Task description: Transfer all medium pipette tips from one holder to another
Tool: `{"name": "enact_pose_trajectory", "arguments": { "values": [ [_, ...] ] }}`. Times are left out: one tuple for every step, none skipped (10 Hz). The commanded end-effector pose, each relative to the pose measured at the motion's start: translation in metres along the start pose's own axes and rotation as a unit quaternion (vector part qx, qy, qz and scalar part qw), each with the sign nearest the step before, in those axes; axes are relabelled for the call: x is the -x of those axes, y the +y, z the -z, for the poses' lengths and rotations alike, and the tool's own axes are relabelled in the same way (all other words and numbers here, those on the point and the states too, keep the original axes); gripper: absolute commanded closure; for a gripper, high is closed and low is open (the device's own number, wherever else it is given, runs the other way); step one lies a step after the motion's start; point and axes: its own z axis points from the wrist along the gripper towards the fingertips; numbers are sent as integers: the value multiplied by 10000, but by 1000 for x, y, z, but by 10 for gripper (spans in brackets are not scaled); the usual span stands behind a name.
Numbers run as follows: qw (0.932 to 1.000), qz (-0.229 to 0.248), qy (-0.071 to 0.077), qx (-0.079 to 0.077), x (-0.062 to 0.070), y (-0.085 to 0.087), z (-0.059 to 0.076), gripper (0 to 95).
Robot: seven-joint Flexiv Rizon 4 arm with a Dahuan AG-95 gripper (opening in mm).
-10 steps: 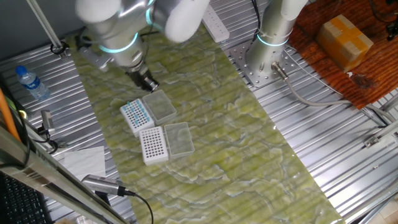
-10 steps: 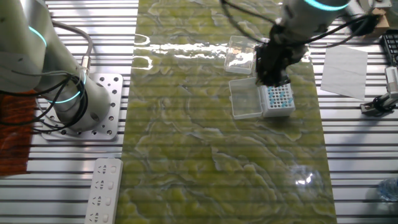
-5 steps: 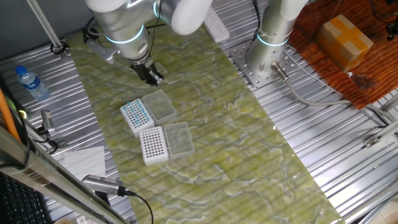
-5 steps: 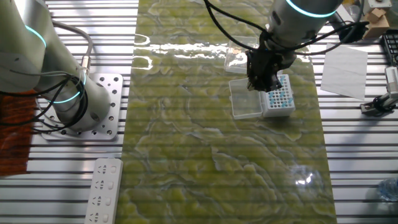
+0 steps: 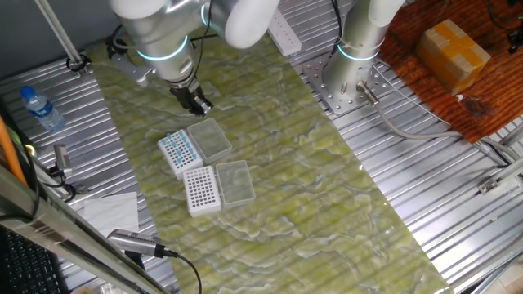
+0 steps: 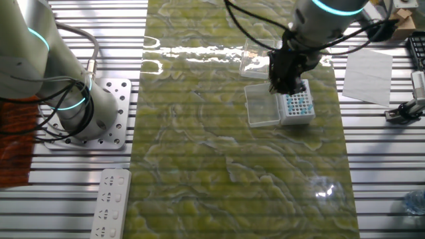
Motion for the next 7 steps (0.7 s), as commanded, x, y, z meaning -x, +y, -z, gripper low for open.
{"name": "enact_pose_trajectory", "arguments": {
  "values": [
    [10000, 30, 37, 7, 53, 0, 5, 950],
    [10000, 3, 47, 2, 67, 1, 7, 950],
    [10000, -47, 80, -11, 86, 4, 9, 950],
    [9999, -63, 92, -14, 91, 5, 10, 950],
    [9999, -72, 101, -17, 96, 6, 11, 950],
    [9999, -62, 110, -22, 97, 7, 11, 950],
    [9999, -56, 116, -21, 95, 6, 10, 950]
  ]
}}
